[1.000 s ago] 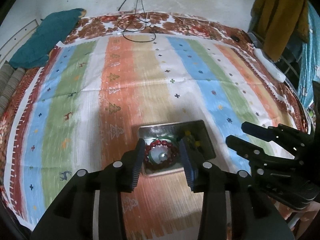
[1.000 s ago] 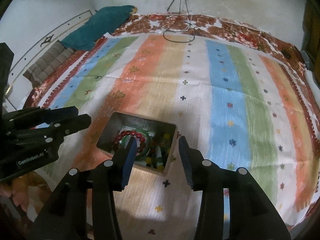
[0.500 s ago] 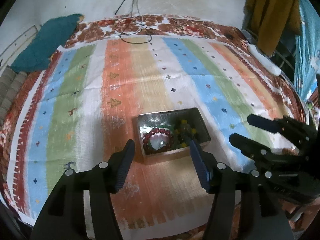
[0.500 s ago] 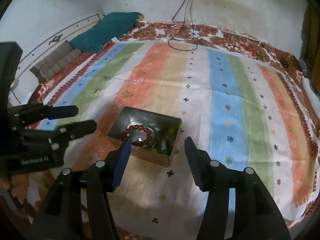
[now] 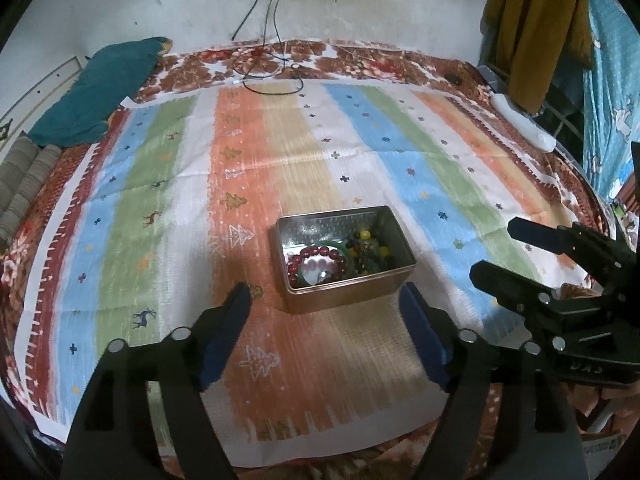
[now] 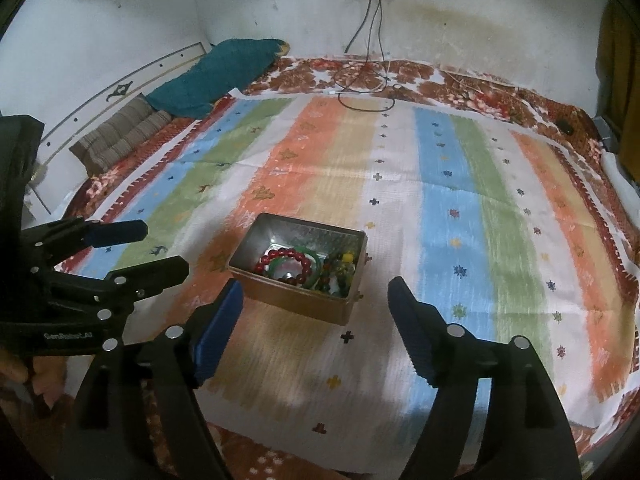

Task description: Organize jewelry

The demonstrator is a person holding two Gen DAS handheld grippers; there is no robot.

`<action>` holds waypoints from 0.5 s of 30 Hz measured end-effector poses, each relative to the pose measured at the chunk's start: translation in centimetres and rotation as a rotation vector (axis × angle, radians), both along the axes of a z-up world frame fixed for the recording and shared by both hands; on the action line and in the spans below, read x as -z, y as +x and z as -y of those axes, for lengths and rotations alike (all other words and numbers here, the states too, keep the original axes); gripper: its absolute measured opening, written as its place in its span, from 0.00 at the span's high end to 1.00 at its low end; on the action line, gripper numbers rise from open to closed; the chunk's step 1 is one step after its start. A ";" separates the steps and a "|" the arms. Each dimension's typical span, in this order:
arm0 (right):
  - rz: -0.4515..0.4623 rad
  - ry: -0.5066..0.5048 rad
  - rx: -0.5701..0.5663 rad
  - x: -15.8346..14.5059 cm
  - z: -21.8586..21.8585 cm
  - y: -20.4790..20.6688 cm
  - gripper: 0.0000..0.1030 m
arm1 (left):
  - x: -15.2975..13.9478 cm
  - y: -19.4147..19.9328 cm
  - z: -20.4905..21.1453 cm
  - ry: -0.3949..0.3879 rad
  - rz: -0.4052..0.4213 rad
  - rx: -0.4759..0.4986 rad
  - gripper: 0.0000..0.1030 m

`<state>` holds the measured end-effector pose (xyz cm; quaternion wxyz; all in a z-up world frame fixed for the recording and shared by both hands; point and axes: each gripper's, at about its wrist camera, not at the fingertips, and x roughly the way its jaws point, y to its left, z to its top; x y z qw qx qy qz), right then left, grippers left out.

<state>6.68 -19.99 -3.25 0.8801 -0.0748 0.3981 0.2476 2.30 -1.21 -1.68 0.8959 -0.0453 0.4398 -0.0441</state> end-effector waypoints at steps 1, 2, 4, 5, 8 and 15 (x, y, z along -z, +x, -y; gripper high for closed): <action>0.001 0.003 -0.001 0.0 0.1 -0.1 0.24 | 0.0 -0.1 0.0 -0.003 0.005 -0.001 0.18; 0.005 0.006 0.000 0.0 0.1 -0.2 0.22 | -0.1 -0.3 0.0 -0.004 0.013 -0.003 0.15; 0.018 0.015 0.010 -0.2 0.4 -0.5 0.17 | -0.2 -0.7 -0.1 -0.001 0.034 -0.011 0.09; 0.020 0.020 0.014 -0.2 0.5 -0.5 0.16 | -0.3 -0.8 -0.1 0.000 0.040 -0.014 0.07; 0.021 0.033 0.025 -0.3 0.9 -0.6 0.11 | -0.3 -1.0 -0.3 -0.002 0.049 -0.029 0.06; 0.020 0.016 0.016 0.0 0.8 -1.0 0.09 | -0.5 -1.3 -0.7 -0.007 0.053 -0.043 0.06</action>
